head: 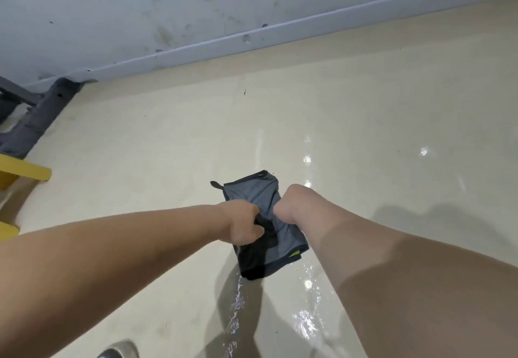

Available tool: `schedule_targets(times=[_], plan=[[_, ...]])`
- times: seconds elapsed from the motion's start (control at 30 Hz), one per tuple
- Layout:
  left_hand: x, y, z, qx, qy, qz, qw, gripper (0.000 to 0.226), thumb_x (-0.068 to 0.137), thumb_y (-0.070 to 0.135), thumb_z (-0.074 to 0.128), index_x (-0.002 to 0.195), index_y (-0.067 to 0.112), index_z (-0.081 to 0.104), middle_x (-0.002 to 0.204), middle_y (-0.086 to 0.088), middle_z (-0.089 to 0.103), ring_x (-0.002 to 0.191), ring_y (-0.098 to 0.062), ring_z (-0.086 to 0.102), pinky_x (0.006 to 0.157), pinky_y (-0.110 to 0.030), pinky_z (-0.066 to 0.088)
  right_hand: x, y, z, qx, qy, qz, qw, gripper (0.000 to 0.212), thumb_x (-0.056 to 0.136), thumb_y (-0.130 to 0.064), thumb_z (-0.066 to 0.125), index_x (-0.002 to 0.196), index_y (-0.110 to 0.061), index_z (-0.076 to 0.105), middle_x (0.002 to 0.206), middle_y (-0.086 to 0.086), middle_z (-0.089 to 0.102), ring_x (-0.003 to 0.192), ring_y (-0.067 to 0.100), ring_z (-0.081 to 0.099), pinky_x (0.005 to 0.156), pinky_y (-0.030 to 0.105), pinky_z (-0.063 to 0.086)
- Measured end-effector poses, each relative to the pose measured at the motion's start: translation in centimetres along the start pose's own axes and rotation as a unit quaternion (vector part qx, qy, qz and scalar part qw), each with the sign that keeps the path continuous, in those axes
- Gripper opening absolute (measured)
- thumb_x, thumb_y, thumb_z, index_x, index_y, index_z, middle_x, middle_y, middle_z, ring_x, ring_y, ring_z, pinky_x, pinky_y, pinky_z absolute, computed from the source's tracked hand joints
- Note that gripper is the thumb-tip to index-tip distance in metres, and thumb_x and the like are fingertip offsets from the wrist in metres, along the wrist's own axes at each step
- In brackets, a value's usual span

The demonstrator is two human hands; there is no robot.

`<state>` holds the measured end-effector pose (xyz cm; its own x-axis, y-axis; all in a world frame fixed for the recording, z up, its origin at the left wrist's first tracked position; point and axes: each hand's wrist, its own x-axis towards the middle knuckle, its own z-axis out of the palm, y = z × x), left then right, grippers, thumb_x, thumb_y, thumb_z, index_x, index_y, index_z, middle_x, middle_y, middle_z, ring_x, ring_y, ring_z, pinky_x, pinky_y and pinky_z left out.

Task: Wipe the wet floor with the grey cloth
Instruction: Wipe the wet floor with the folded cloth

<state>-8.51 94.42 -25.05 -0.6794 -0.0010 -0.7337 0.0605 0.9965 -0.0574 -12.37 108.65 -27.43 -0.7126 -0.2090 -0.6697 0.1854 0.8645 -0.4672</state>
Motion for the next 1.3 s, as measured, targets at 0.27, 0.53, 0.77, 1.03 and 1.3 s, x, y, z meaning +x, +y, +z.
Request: schedule_targets(times=[0.27,0.53,0.77,1.03,1.3], plan=[[4.9,-1.7,6.3,-0.007,-0.027,0.078,0.997,0.083,0.103,0.061,0.031,0.162,0.022,-0.013,0.165,-0.026,-0.021,0.154,-0.043,-0.016,0.125,-0.050,0.002,0.0,0.3,4.3,0.103,0.020,0.070,0.992,0.021,0.094,-0.018,0.050,0.111,-0.007,0.056,0.111,0.010,0.060,0.089,0.025,0.057,0.064,0.028,0.041],[5.9,-11.7,8.5,-0.049,0.062,0.161,0.984,0.067,0.108,0.051,0.022,0.163,0.015,0.008,0.166,-0.027,-0.016,0.156,-0.036,-0.014,0.127,-0.047,0.000,1.6,-4.9,12.9,0.160,0.047,0.126,0.978,0.027,0.089,-0.012,0.059,0.068,-0.020,0.044,0.071,0.005,0.047,0.063,0.026,0.048,0.054,0.029,0.051],[8.2,-18.2,11.9,-0.043,0.200,0.077,0.976,0.057,0.110,0.042,0.020,0.160,0.015,0.014,0.167,-0.030,0.000,0.155,-0.043,0.003,0.125,-0.050,0.012,5.0,-10.6,13.5,0.148,0.164,0.043,0.974,0.014,0.092,-0.018,0.051,0.085,-0.018,0.063,0.076,-0.006,0.065,0.071,0.020,0.060,0.065,0.029,0.047],[11.7,-15.4,13.4,-0.029,0.277,0.139,0.950,0.066,0.104,0.043,0.028,0.163,0.022,0.010,0.168,-0.027,-0.008,0.154,-0.047,-0.013,0.122,-0.062,-0.008,6.4,-12.4,12.6,0.225,0.207,0.061,0.950,0.021,0.091,-0.006,0.052,0.089,-0.017,0.070,0.079,-0.002,0.069,0.072,0.019,0.058,0.064,0.028,0.043],[14.6,-28.7,11.0,-0.023,0.325,0.198,0.924,0.061,0.103,0.051,0.023,0.162,0.037,0.017,0.172,-0.008,0.000,0.158,-0.023,-0.008,0.127,-0.046,-0.003,10.2,-18.9,13.7,0.097,0.150,0.024,0.984,0.024,0.099,-0.025,0.056,0.119,-0.020,0.068,0.106,-0.003,0.071,0.100,0.023,0.066,0.087,0.030,0.049]])
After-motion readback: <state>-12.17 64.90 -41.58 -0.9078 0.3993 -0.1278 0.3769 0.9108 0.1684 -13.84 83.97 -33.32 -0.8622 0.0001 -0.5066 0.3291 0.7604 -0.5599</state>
